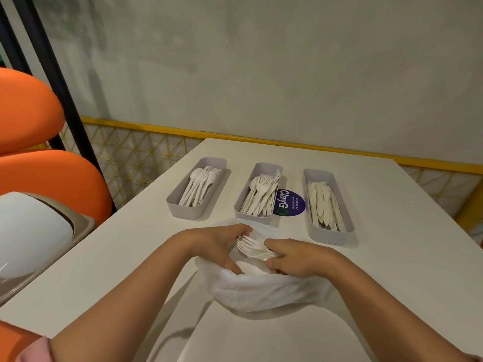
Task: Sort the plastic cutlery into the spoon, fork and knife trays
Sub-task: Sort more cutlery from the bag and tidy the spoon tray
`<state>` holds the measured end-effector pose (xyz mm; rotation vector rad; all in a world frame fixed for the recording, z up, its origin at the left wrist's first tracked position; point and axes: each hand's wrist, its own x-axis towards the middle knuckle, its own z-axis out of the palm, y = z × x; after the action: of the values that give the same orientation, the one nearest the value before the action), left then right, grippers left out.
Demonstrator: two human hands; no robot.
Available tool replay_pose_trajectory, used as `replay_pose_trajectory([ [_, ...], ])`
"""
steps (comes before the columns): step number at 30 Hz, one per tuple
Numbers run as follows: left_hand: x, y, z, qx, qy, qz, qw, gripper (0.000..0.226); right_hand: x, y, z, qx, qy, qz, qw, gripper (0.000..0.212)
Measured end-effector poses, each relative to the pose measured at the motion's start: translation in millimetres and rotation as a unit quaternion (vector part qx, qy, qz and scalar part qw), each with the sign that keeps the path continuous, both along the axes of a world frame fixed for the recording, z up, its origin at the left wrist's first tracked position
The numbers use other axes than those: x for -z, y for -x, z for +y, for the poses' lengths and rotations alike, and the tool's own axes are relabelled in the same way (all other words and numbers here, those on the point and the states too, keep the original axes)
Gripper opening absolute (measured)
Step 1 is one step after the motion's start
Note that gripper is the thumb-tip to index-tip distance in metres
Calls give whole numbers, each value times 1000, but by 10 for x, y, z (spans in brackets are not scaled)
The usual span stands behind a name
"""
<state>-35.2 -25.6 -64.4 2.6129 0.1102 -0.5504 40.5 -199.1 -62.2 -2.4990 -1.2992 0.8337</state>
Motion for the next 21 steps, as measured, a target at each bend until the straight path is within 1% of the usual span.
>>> replay_pose_trajectory([
  [1,11,-2,5,-2,4,-1,1000,98,1,3,-14,-1,-3,12,1000,17],
  [3,32,-3,10,-8,13,-2,1000,99,7,18,-48,-16,3,6,1000,35],
  [4,39,-2,11,-11,15,-3,1000,99,16,21,-58,-23,0,-1,1000,38],
  [6,45,-3,4,-12,17,-3,1000,99,11,35,-71,-31,-7,-8,999,32],
  [8,45,-1,3,-13,20,-1,1000,99,-9,38,-78,-40,-17,1,999,13],
  [10,38,9,3,-14,17,1,1000,99,-40,57,-92,-45,-23,2,999,21],
  [13,29,30,8,-15,2,0,1000,98,-49,39,-137,6,-49,35,998,21],
  [15,21,40,1,-13,-15,-2,1000,97,-62,26,-158,50,-94,77,991,20],
  [18,2,30,-24,-7,-27,4,1000,97,-150,19,-149,100,-192,149,965,19],
  [19,-7,23,-28,-6,-29,4,1000,96,-186,17,-140,111,-220,162,956,17],
  [21,-19,10,-24,-9,-25,2,1000,96,-245,9,-113,133,-256,157,944,14],
])
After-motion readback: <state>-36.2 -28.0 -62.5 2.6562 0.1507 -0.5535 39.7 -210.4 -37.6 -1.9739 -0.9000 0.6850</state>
